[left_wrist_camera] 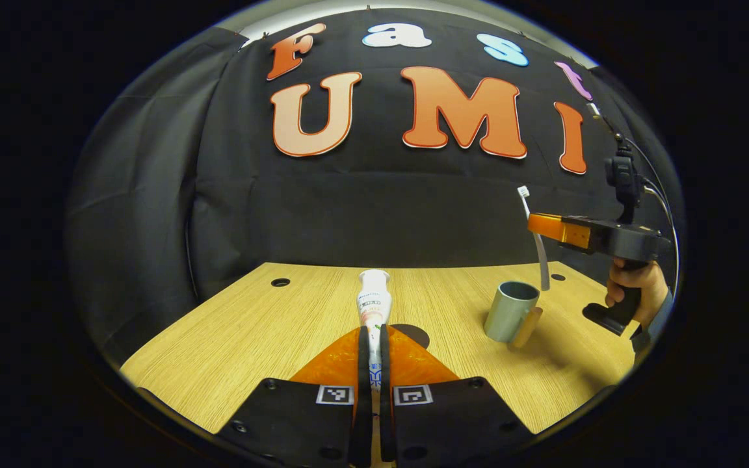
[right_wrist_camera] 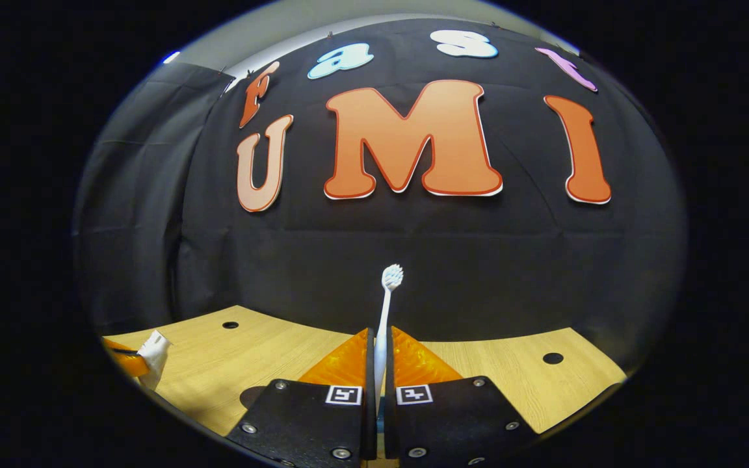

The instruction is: Put the toothbrush and toothpaste on the desktop into the cup, then pick up the cup and place it on the coaster on the desktop.

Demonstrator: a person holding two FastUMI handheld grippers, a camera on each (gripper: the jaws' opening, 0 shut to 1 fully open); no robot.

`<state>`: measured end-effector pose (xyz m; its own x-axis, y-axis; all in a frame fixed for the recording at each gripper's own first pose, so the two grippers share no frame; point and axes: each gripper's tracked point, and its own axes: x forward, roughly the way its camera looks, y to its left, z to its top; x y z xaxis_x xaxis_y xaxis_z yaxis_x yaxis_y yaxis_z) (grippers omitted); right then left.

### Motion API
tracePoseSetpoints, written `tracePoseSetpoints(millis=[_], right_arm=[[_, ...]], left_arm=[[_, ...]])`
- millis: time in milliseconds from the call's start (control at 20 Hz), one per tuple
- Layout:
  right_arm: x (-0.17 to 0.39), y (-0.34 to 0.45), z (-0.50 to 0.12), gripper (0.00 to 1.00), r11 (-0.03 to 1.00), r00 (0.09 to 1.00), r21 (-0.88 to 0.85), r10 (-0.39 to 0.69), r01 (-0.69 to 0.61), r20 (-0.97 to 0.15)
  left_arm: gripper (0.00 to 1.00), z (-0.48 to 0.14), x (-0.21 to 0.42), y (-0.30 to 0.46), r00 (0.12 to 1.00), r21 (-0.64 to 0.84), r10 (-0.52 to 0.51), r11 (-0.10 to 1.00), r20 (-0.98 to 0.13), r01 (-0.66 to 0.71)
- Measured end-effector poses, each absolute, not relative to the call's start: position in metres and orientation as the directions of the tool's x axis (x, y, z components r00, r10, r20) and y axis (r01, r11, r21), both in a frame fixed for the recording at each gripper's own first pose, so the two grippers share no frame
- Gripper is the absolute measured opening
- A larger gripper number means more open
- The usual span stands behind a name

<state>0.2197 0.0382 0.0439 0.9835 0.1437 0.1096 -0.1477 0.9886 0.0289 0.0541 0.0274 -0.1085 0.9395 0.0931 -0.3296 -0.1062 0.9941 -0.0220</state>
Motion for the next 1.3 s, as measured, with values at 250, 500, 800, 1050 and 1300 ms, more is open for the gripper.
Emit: tracePoseSetpoints(millis=[250, 500, 800, 1050, 1300], right_arm=[[0.244, 0.042, 0.033, 0.05, 0.982, 0.978, 0.053, 0.177, -0.183, 0.109], [0.260, 0.044, 0.004, 0.06, 0.981, 0.982, 0.059, 0.181, -0.183, 0.047], [0.263, 0.047, -0.023, 0.08, 0.982, 0.983, 0.055, 0.182, -0.181, -0.018], [0.250, 0.037, -0.038, 0.12, 0.981, 0.978, 0.034, 0.193, -0.191, -0.078], [0.225, 0.021, -0.037, 0.16, 0.980, 0.975, 0.034, 0.198, -0.196, -0.098]], left_arm=[[0.08, -0.110, 0.054, 0.025, 0.938, -0.031, 0.093, 0.993, -0.334, -0.110], [0.08, -0.111, 0.056, 0.017, 0.940, -0.053, 0.076, 0.994, -0.333, -0.099], [0.08, -0.109, 0.069, 0.008, 0.944, -0.070, 0.051, 0.995, -0.326, -0.078], [0.08, -0.104, 0.085, -0.014, 0.955, -0.086, 0.010, 0.996, -0.297, -0.037], [0.08, -0.090, 0.102, -0.044, 0.970, -0.083, -0.032, 0.996, -0.242, 0.012]])
